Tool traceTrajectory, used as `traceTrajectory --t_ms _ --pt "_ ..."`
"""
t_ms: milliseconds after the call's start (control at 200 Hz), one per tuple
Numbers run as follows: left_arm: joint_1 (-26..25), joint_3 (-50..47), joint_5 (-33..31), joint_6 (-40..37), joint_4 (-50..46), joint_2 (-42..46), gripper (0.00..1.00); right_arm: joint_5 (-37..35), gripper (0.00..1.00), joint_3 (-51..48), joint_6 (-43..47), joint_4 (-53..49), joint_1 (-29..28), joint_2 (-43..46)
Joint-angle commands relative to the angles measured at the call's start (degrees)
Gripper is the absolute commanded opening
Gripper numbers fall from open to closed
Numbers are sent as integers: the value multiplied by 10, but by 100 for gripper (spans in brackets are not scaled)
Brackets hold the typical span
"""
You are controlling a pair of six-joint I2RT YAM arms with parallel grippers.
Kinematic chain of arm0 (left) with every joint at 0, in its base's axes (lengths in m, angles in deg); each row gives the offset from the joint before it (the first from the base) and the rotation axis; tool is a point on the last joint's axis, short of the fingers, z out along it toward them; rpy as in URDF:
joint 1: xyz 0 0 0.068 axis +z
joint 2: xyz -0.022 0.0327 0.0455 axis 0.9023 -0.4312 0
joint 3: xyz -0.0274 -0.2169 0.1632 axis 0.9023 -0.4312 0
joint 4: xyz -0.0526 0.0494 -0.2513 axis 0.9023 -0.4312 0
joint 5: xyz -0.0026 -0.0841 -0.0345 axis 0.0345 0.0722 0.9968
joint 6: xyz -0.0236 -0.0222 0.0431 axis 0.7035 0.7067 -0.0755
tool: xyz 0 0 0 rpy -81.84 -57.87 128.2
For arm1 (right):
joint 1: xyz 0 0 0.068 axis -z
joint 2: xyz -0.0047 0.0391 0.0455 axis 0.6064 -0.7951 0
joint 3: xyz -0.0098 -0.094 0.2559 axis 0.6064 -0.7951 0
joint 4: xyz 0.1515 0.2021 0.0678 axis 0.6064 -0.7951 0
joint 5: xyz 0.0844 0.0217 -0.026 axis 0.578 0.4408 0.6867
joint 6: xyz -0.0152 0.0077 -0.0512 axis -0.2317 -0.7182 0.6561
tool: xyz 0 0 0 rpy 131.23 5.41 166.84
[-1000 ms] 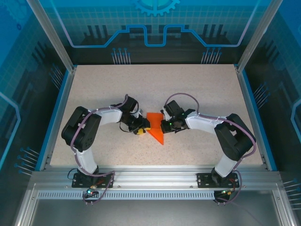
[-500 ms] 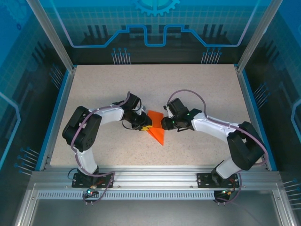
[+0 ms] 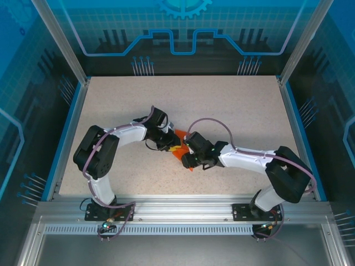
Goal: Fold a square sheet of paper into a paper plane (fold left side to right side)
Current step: Fourth fold the wing at the center of the table.
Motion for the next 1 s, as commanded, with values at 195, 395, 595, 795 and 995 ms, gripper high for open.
traceTrajectory --t_ms 195,395,595,795,995 --pt "-7 23 13 20 -24 14 18 -29 42 17 -11 16 -17 -48" --pt "-7 26 13 24 -27 14 18 -30 40 35 -12 9 -18 -59" --pt "-7 30 11 23 -32 14 18 -29 30 43 -12 2 -17 -69" --pt "-7 34 1 13 -47 21 19 -27 21 45 -13 -7 -18 -74" --pt "-3 39 -7 6 -63 29 27 -18 9 45 -14 -12 -15 -77"
